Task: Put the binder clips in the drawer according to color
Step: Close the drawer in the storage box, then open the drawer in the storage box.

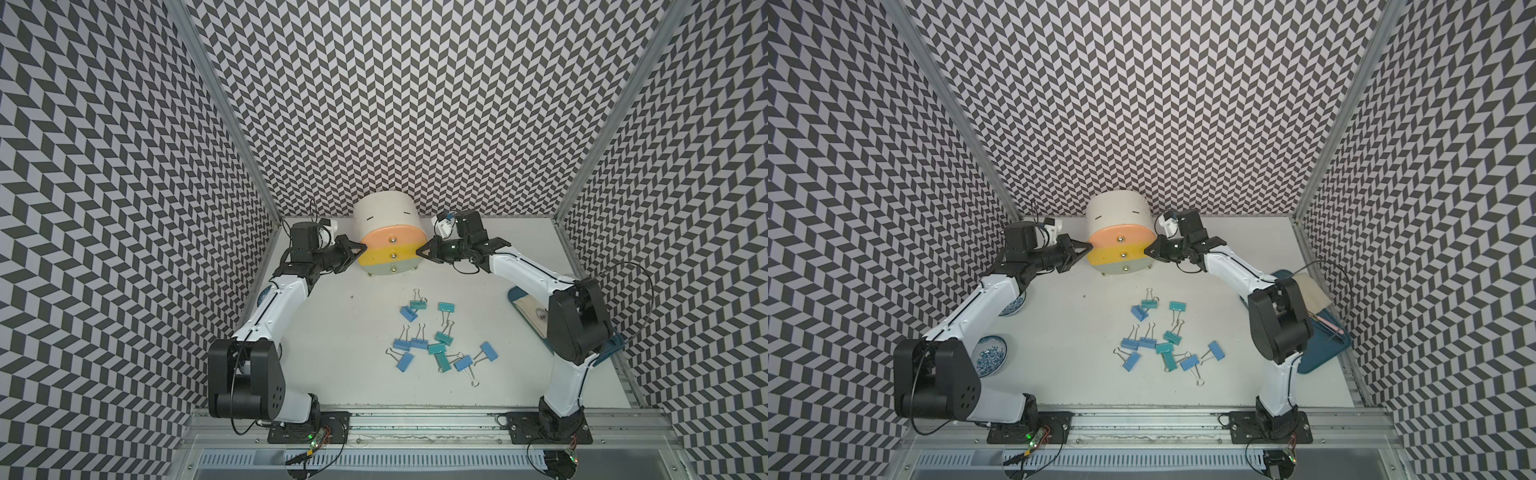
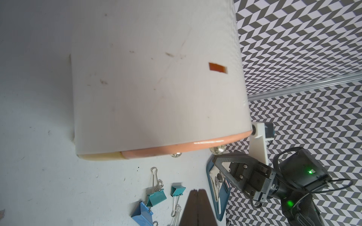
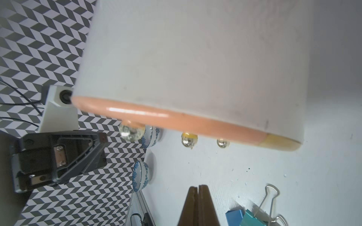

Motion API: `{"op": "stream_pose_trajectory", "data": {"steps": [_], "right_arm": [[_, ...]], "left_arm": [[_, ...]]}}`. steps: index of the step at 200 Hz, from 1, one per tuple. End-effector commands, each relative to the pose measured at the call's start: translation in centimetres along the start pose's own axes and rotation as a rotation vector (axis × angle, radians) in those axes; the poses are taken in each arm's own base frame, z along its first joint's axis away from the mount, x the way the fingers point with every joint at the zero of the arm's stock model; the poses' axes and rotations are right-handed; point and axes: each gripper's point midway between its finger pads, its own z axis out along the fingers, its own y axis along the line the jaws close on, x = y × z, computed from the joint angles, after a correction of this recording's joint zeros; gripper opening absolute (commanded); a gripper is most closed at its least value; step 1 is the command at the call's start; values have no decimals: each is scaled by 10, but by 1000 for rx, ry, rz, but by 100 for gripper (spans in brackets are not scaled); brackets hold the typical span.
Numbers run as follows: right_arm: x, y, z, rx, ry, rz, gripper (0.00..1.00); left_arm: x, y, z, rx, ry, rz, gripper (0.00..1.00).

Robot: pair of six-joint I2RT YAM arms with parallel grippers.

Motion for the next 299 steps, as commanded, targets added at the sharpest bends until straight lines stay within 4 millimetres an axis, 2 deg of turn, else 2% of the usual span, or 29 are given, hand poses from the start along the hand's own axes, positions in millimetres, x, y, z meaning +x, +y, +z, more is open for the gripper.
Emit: {"op": "stream_pose_trajectory", "data": {"steps": [1,35,63,102,132,174,222,299], "right_arm": [[-11,26,-23,-50,-102,-71,18],[9,26,-31,-78,-126,-33,40],[27,29,-29,-100,-128,-4,53],[44,33,-18,-136,-130,43,62],[44,36,-7,-173,-147,89,66],[37,48,15,-201,-187,142,67],[26,53,44,-221,-234,227,60],[4,41,65,-228,-320,307,47]], "left_arm": [[13,2,-14,-19,-5,17,14],[43,18,-29,-54,7,-3,26],[65,29,-43,-80,11,-18,37],[89,40,-57,-113,22,-29,47],[98,43,-64,-128,17,-39,50],[100,39,-71,-131,8,-57,50],[99,31,-75,-109,-6,-90,51],[99,18,-83,-93,-11,-83,51]]}}
